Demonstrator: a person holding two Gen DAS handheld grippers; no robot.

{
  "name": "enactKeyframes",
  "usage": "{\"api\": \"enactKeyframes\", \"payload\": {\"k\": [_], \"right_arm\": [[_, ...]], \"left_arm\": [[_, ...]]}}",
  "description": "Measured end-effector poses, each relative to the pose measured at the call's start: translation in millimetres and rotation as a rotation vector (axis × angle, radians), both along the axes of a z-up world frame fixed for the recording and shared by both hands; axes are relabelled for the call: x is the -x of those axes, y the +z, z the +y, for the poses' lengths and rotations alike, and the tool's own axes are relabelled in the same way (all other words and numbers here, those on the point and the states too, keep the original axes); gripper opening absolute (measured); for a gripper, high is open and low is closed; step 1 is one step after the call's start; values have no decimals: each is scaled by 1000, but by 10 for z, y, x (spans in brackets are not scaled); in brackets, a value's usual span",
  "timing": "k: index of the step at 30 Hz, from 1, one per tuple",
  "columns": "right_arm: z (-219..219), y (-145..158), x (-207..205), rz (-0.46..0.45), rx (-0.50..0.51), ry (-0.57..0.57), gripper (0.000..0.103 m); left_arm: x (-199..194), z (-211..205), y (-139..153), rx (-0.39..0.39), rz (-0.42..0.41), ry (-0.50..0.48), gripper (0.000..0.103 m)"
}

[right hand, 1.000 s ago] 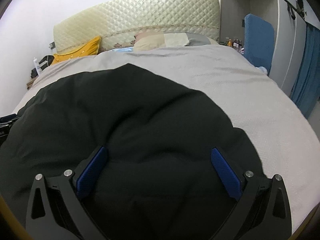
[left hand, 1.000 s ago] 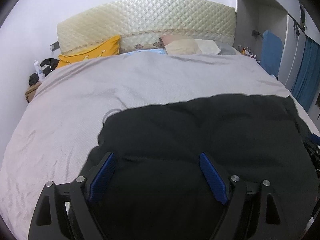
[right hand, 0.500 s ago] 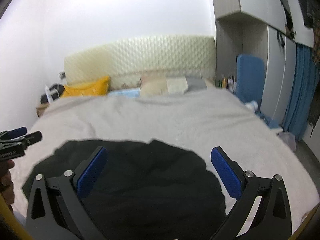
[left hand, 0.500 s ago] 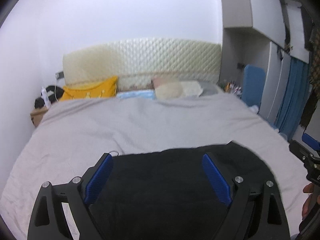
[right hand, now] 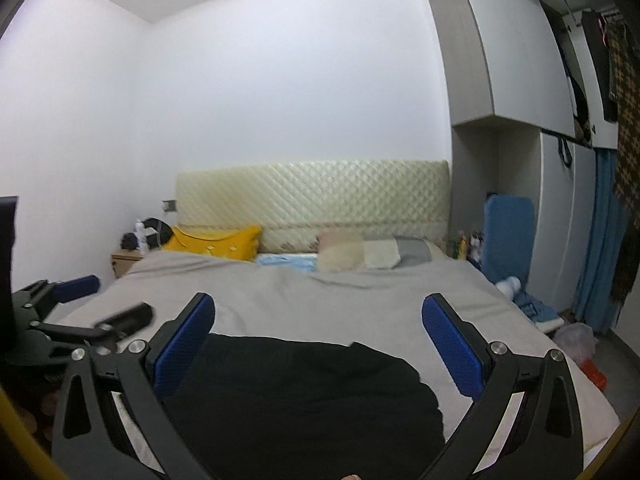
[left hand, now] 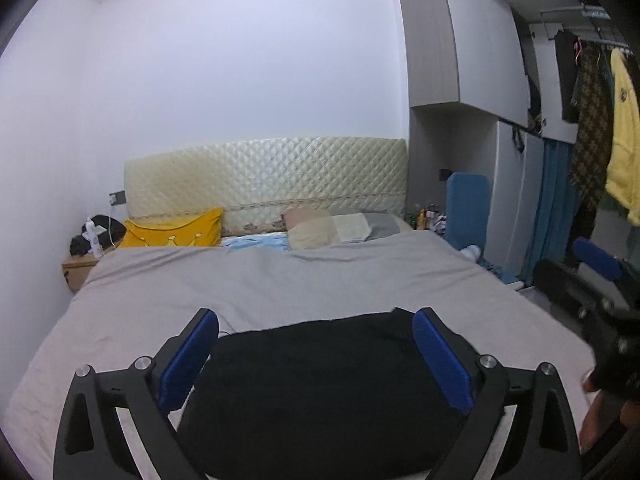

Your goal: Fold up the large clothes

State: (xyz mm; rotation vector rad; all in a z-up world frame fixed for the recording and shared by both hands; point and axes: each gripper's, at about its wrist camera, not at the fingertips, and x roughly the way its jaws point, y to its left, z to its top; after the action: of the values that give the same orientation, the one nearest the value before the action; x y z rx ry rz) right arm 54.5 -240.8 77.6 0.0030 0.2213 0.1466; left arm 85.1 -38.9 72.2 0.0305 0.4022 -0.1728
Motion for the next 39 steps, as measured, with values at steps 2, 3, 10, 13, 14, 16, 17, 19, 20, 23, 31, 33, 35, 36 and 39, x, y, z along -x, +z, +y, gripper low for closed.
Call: {"api": "enactKeyframes", "payload": {"k": [2, 3, 10, 13, 14, 16, 17, 19, 20, 23, 31, 33, 35, 36, 39], "right_arm": [[71, 11, 117, -12, 6, 7, 103], [96, 17, 175, -19, 7, 7, 103], [208, 24, 501, -46, -7, 26, 103], [242, -13, 557, -37, -21, 31, 103], [258, -27, 567, -31, -28, 35, 103], [303, -60, 591, -23, -30, 44, 103], [330, -87, 588, -15, -24, 48, 103], [366, -142, 589, 1, -19, 45, 103], [374, -178, 588, 11, -21, 44, 103], [371, -310, 571, 47, -27, 31, 103], [353, -577, 445, 116, -16, -5, 103], [364, -652, 396, 135, -8, -6, 103], [375, -735, 358, 157, 0, -17, 103], [367, -768, 337, 167, -2, -19, 103], [339, -886, 290, 198, -14, -23, 103]], "left_arm": [[108, 26, 8, 10, 6, 10, 99], [153, 39, 4, 12, 10, 18, 99], [408, 115, -78, 4, 33, 35, 99], [446, 150, -180, 5, 55, 48, 99], [448, 153, -219, 2, 63, 51, 99], [445, 144, -303, -11, 81, 49, 99], [444, 143, -331, -13, 87, 45, 99], [428, 166, -379, -6, 104, 45, 99], [423, 190, -403, -3, 105, 50, 99], [392, 241, -455, -4, 115, 58, 99], [185, 317, -745, 12, 200, 57, 99], [146, 324, -799, 18, 216, 55, 99], [97, 326, -860, 15, 232, 57, 99], [76, 325, -892, 14, 240, 56, 99], [3, 308, -977, 10, 262, 62, 99]]}}
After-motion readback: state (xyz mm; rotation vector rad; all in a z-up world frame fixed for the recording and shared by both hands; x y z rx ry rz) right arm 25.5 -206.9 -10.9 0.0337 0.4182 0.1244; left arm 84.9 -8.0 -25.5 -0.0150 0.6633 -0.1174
